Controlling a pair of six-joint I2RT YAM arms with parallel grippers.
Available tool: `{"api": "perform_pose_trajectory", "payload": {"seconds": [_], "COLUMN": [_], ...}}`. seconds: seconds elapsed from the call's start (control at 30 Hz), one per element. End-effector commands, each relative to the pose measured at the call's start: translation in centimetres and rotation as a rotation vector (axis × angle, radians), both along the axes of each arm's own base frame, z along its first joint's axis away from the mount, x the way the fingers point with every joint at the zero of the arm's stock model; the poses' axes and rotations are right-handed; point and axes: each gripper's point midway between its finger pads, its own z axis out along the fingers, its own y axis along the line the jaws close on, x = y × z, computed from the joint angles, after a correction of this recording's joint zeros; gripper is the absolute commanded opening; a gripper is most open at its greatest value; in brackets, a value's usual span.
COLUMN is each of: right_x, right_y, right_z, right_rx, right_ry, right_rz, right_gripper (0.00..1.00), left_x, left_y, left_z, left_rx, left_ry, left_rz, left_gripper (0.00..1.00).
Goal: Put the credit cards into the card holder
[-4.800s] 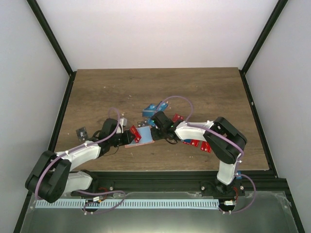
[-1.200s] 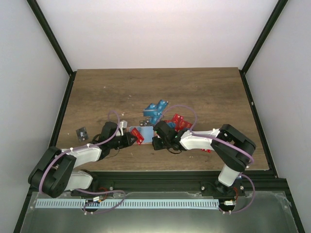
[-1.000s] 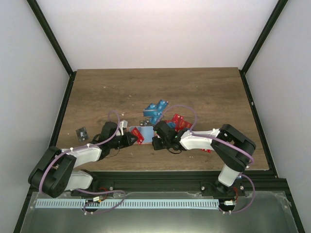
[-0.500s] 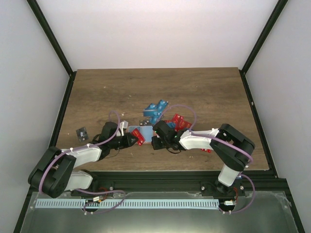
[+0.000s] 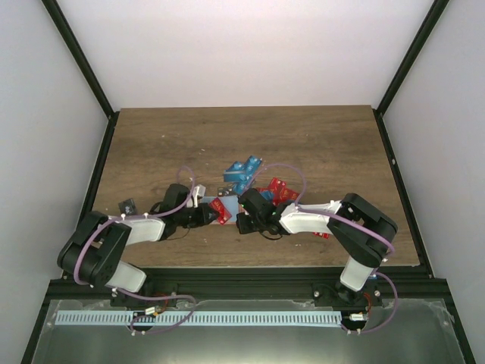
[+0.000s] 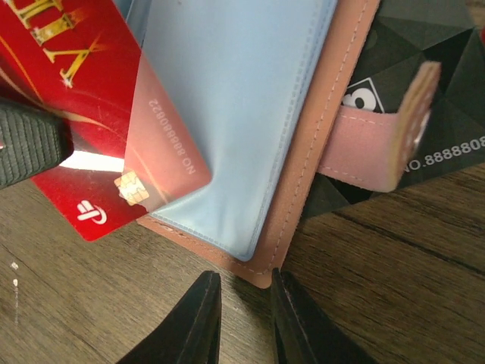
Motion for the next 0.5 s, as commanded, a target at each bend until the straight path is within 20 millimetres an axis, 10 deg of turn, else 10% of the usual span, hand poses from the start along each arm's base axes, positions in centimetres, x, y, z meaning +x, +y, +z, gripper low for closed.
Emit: {"api": "perform_pose_trajectory", "payload": {"seconds": [0.0,0.47], "right_x": [-2.0,-0.2], "right_y": [-2.8,-4.1], "right_z": [-3.8,-3.1], "right_rx": [-0.159,-0.187], "right_ry": [0.071,0.038], "right_rz": [0.023,0.053], "right_gripper": [0.21,0.24], "left_x": [-0.1,0.1], "left_y": [0.1,0.4], "left_z": [-0.8,-2.9], "left_rx": [0.039,0.028], "left_ry": [0.021,0.141], "left_rz": [-0.053,-0.098], "left_gripper": [0.04,0.04]}}
